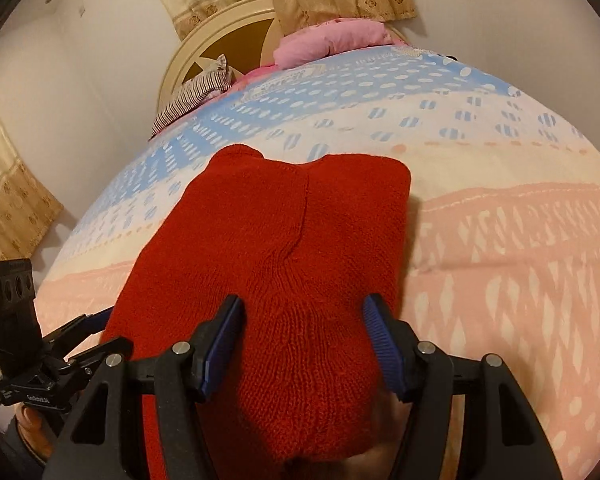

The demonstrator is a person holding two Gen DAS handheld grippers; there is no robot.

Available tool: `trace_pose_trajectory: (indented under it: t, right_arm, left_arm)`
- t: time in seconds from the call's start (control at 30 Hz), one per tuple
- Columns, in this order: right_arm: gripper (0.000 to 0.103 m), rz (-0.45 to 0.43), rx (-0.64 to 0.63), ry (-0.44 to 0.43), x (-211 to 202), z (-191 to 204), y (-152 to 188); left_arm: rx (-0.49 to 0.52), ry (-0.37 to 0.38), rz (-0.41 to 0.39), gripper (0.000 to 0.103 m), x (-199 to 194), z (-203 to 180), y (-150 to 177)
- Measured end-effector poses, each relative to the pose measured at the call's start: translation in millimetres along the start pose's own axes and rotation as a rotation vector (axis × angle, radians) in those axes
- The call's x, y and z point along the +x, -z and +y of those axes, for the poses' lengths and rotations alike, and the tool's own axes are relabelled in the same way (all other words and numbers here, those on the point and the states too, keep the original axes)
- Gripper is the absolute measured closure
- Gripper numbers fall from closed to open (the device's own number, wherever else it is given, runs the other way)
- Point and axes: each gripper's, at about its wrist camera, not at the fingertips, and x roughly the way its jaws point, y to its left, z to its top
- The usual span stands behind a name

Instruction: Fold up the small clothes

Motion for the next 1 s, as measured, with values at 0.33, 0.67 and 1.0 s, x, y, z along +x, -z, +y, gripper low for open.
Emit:
trace_pose_trajectory:
  t: [0.33, 0.67, 1.0]
  right_arm:
    - [0.039, -0.13, -0.281, 0.098, -40, 93, -8]
    - [0.042, 0.025, -0.218, -0.069, -5, 66, 23]
    - [0.042, 0.012, -0.212, -0.093, -11, 62, 30]
  left_arm:
    - [0.012, -0.038, -0.021, 0.0, -5, -4, 3]
    - [0.024, -0.046, -0.016, 0.0, -5, -4, 4]
    - [0.024, -0.031, -0.002, 0.0, -3, -5, 5]
